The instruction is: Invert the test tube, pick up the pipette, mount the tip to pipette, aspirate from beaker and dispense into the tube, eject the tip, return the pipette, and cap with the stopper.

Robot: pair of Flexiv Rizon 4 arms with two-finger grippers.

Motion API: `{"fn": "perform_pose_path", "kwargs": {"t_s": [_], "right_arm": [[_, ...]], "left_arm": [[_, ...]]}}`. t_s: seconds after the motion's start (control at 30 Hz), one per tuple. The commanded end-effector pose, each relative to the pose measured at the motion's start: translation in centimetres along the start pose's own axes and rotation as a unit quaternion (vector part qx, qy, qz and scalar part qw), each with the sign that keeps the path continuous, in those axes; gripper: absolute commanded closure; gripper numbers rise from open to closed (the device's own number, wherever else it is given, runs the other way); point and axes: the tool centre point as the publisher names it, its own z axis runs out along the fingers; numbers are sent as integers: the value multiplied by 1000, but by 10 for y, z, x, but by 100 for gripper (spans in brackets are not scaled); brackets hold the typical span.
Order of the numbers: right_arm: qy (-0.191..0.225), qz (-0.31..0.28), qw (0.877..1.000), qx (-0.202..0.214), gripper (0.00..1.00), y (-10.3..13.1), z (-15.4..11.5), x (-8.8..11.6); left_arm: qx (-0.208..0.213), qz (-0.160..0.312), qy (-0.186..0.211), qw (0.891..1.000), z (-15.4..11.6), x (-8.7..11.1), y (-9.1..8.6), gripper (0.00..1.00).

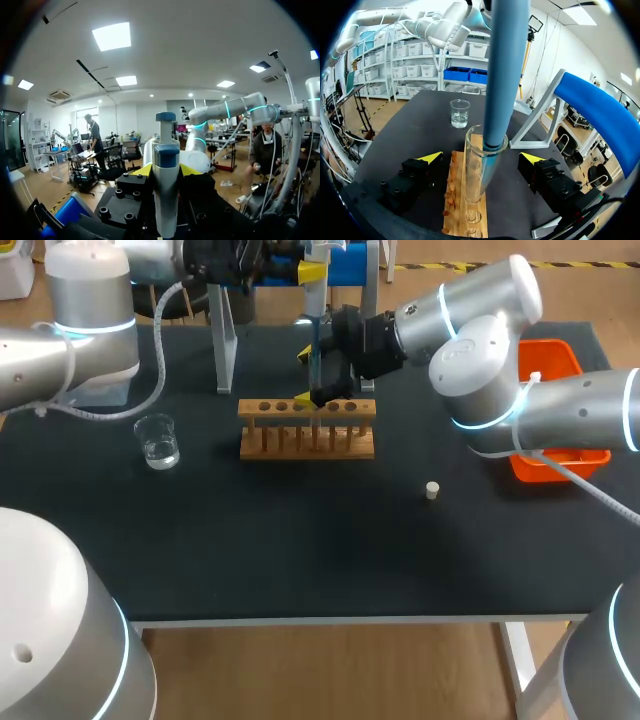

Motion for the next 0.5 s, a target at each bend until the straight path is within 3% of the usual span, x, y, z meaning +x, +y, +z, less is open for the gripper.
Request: {"fn": "perform_pose_path", "kwargs": {"t_s": [0.03,0.5], "right_arm": [[0,0,1000,0,0,0,-1,0],[-1,1,1000,-6,0,0,-6,0]], "left_arm": [[0,0,4,1000,-1,-3,1,100],[0,0,4,1000,-1,-3,1,100]]}}
